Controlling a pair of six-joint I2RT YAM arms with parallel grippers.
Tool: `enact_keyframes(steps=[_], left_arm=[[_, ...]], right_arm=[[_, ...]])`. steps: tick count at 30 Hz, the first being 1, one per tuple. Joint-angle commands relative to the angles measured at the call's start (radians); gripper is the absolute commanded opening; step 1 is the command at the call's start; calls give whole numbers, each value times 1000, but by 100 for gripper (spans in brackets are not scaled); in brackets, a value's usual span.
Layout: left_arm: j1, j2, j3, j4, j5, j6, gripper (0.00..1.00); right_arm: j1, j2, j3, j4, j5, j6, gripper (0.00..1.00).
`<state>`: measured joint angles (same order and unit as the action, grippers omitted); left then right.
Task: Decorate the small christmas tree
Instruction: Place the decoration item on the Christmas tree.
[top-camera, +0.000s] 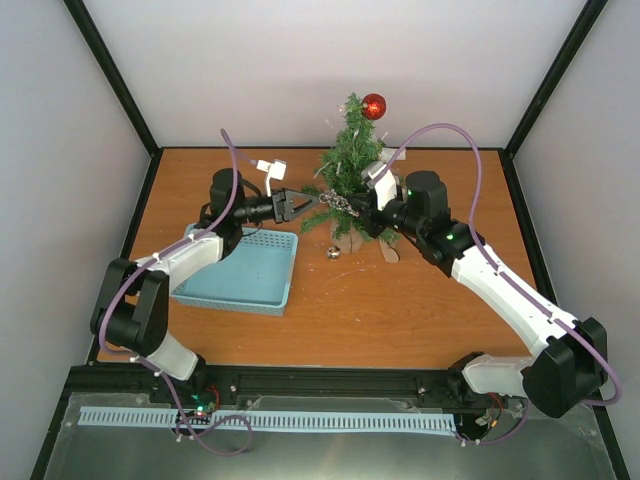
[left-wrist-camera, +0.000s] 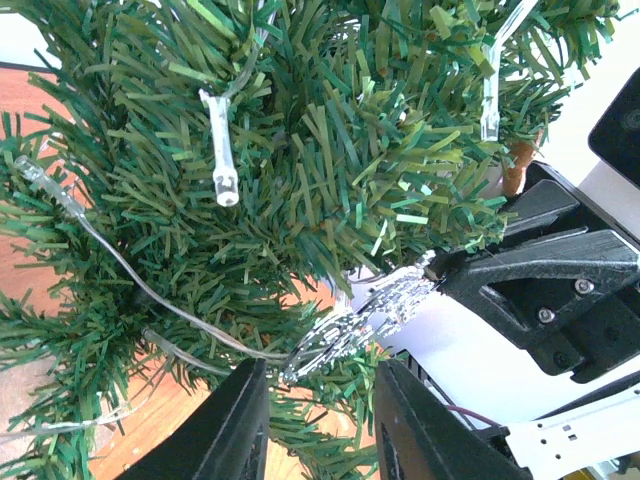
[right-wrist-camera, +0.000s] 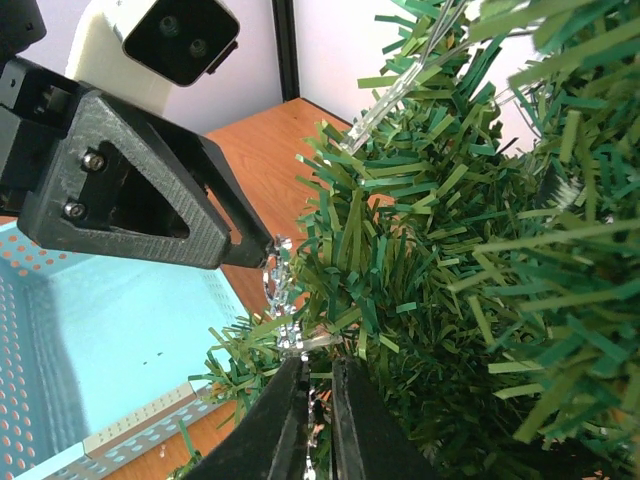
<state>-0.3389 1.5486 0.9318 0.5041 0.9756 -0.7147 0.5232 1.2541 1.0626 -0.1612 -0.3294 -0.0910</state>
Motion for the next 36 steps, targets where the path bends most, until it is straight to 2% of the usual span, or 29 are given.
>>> enact_keyframes(steps=[1, 9, 15, 23, 29, 36], left_arm=[[-9, 24, 55, 85, 30, -23, 28], [-31, 53, 63, 103, 40, -37, 23], [-37, 59, 65, 117, 36, -44, 23], [-38, 59, 61, 122, 29, -47, 24], [-38, 58, 66, 99, 18, -31, 30], [-38, 34, 84, 31, -14, 24, 46]], right_arm=[[-8, -14, -4, 25, 9, 13, 12], [-8, -26, -7, 31, 28, 16, 16], [-8, -47, 5, 27, 31, 25, 25], [-8, -77, 13, 15, 53, 17, 29], [-8, -87, 28, 13, 24, 22, 31], [-8, -124, 43, 14, -11, 35, 41]])
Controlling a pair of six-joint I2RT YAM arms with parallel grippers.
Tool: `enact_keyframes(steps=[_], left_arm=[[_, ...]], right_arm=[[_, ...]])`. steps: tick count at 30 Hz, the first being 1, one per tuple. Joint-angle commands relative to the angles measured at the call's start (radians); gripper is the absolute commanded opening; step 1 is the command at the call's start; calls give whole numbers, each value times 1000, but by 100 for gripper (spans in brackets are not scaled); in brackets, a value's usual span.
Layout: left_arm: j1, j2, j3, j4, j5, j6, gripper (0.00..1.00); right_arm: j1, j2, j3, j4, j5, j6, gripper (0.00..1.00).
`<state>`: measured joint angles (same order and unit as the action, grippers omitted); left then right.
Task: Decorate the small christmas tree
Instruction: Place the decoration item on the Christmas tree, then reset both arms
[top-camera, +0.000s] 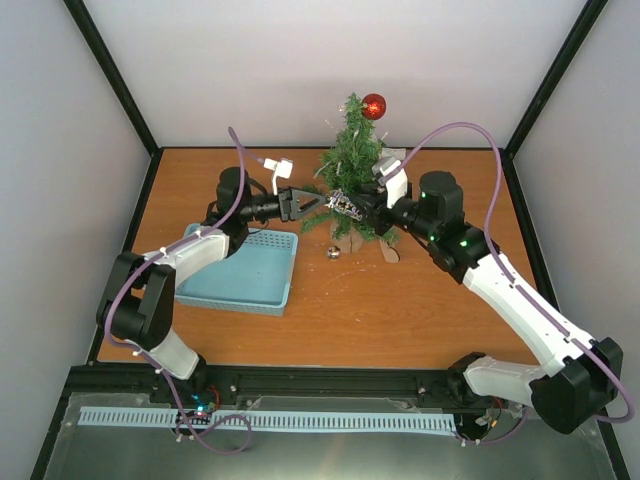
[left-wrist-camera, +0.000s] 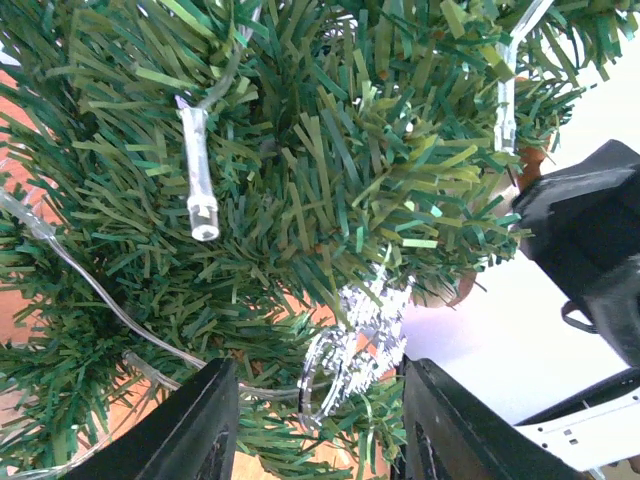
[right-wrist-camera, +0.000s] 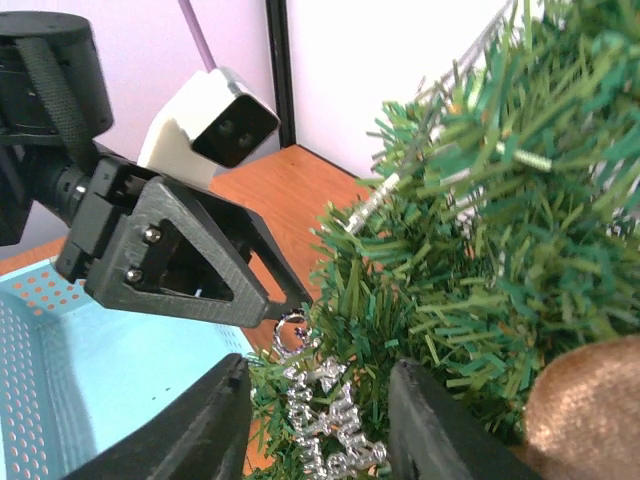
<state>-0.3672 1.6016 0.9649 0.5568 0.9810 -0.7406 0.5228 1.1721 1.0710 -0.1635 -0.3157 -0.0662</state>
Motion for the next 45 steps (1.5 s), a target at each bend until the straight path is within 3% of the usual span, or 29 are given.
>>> enact_keyframes(steps=[1, 6, 11, 14, 15, 16, 17, 18, 19, 20, 24, 29, 34, 38, 45], left_arm=[[-10, -20, 52, -20, -21, 52, 47], [-10, -20, 51, 1, -11, 34, 48], [-10, -53, 53, -35, -29, 60, 57], [-10, -103, 77, -121, -70, 106, 62], [-9, -126, 92, -201, -97, 133, 64], [-10, -149, 110, -266, -132, 167, 67], [-10, -174, 129, -330, -168, 201, 72], [-10, -200, 148, -404, -205, 237, 79], [-10, -230, 169, -473, -244, 273, 97], [-10, -259, 184, -537, -285, 304, 99], [-9, -382, 205, -713, -415, 399, 100], [-9, -551, 190, -873, -555, 448, 100], [-9, -699, 167, -1014, -683, 418, 100], [-8, -801, 119, -1097, -691, 385, 100], [-9, -990, -38, -1000, -666, 312, 100]], right_arm=[[-7, -49, 35, 18, -27, 13, 43], [-7, -65, 39, 11, -29, 14, 45], [-7, -90, 41, -6, -32, 25, 51], [-8, -128, 37, -40, -30, 35, 70], [-7, -143, 36, -69, -26, 38, 81], [-7, -161, 37, -93, -20, 42, 97], [-7, -178, 38, -124, -11, 47, 100], [-7, -198, 37, -152, 2, 57, 100], [-7, -221, 34, -182, 22, 73, 100], [-7, -242, 27, -208, 58, 89, 100], [-7, -341, -17, -288, 253, 258, 100], [-7, -476, -111, -348, 444, 288, 100], [-7, -580, -105, -451, 610, 372, 100], [-7, -662, -155, -469, 640, 399, 100], [-7, -731, -258, -470, 588, 467, 100]])
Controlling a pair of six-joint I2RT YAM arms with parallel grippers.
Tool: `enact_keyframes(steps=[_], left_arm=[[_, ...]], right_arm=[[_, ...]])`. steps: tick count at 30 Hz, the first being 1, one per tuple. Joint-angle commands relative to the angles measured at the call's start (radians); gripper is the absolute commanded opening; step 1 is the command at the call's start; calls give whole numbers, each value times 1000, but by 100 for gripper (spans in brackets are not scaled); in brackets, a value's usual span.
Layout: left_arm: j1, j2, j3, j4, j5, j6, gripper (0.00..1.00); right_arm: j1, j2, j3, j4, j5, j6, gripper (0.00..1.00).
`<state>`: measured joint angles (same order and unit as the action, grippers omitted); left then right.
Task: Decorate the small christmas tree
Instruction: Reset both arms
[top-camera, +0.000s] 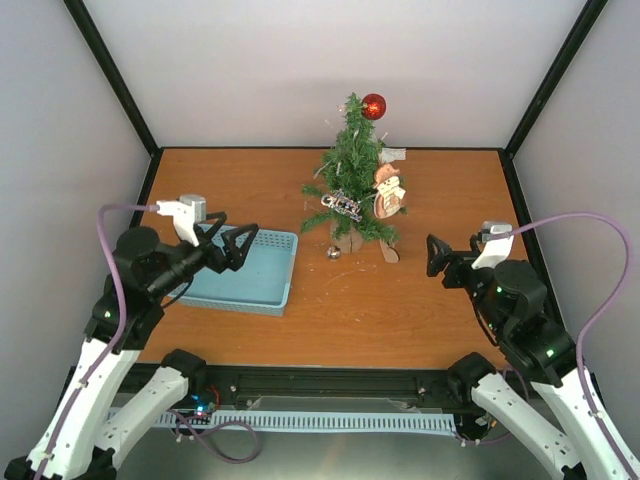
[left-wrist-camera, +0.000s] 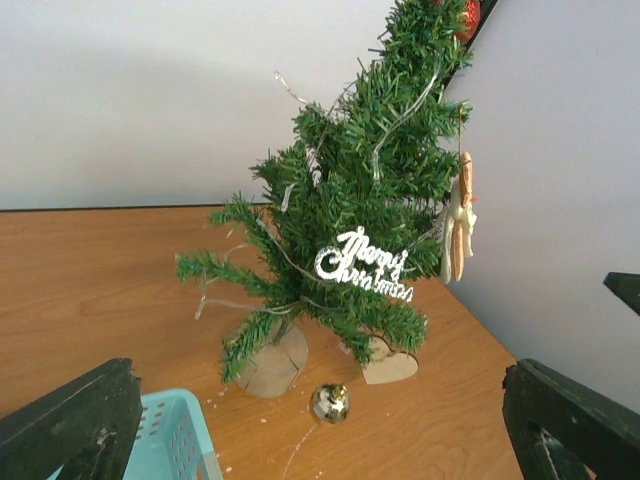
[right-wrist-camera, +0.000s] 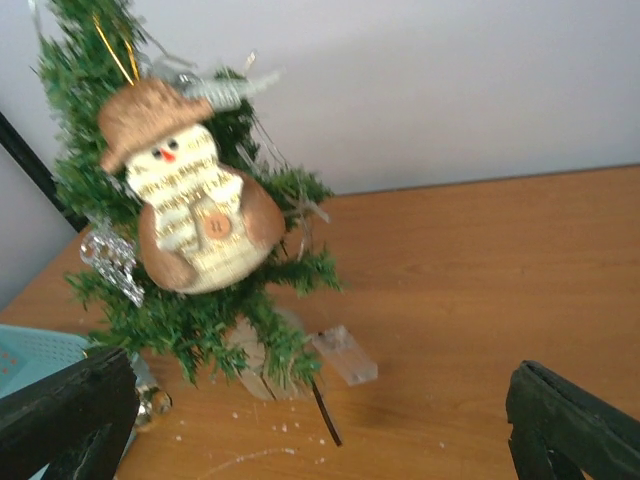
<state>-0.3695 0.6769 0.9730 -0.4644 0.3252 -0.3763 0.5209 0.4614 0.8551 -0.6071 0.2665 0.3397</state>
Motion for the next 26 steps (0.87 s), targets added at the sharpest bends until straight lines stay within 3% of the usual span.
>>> enact_keyframes(steps=[1, 26], left_arm=[[-6, -80, -56, 28, -11, -52, 100], [-6, -108, -116, 59, -52, -53, 100]], right_arm=[[-5, -29, -50, -23, 5, 63, 100], [-5, -70, -36, -11, 56, -12, 100]])
